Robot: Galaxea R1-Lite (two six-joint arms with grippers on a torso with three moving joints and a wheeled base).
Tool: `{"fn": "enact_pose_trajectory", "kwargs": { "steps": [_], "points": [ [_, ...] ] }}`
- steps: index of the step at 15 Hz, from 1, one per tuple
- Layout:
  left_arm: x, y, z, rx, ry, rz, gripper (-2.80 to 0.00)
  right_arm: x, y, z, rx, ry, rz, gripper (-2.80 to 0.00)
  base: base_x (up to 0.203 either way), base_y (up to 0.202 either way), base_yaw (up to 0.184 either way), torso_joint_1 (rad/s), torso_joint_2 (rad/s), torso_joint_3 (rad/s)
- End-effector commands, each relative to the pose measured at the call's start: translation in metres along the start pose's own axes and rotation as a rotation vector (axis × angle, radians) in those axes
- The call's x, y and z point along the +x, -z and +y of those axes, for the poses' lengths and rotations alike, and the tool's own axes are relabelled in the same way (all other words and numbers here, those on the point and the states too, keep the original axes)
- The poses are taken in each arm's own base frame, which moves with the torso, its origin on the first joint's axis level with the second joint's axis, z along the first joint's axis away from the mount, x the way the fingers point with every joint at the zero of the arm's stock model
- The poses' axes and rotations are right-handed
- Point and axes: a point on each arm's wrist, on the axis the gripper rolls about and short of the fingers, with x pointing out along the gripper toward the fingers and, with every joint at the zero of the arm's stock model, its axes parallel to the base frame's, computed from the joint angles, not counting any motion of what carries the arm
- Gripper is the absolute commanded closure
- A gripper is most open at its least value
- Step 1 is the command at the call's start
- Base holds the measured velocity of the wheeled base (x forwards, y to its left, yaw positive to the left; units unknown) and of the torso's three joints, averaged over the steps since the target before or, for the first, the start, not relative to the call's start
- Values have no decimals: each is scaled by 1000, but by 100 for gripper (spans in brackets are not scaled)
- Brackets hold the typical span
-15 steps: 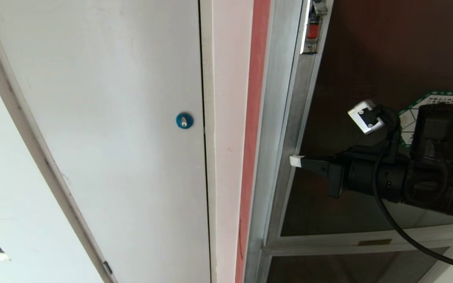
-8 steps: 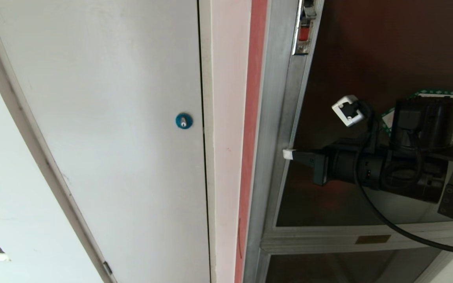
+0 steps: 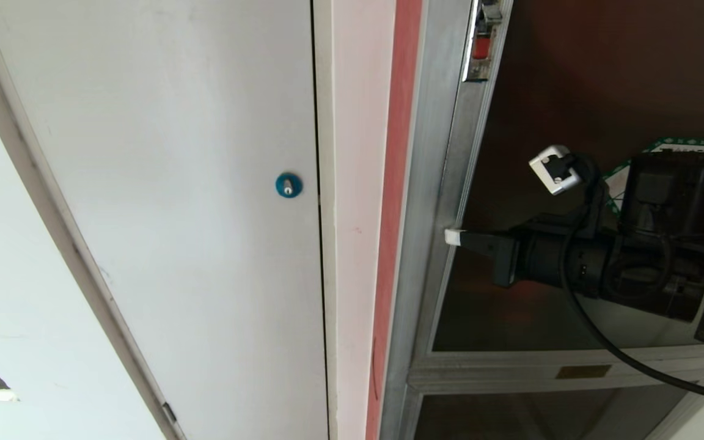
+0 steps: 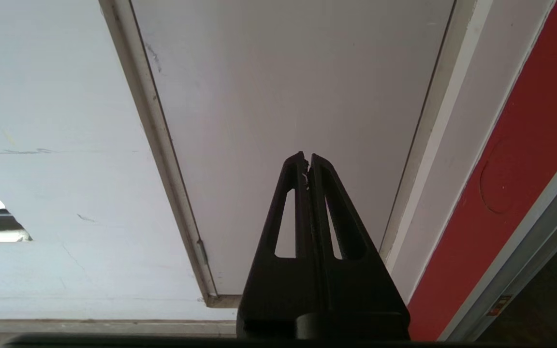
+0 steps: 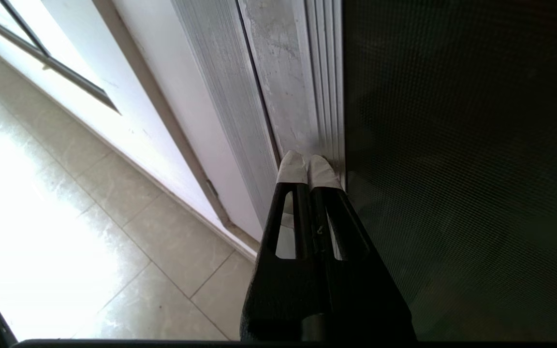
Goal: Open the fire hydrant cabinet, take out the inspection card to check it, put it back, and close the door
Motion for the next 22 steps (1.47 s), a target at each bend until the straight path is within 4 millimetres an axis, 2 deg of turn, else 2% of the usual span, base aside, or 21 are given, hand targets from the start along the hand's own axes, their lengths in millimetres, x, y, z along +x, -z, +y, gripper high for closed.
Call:
{"fn": "enact_pose_trajectory", "kwargs": {
  "steps": [1,7,11,18,22],
  "points": [
    [1,3,0,0,0,12,0,-16,-4,11,-2,-34,-21,0,0,0,0,0,0,0],
    [1,3,0,0,0,11,0,-45,-9,33,-17,-99,-69,0,0,0,0,0,0,0],
    [1,3,0,0,0,12,0,-69,-27,48,-30,-146,-160,0,0,0,0,0,0,0],
    [1,3,0,0,0,11,0,-77,-81,60,-54,-178,-281,0,0,0,0,0,0,0],
    [1,3,0,0,0,11,0,-67,-108,63,-62,-176,-327,0,0,0,0,0,0,0]
  ]
}}
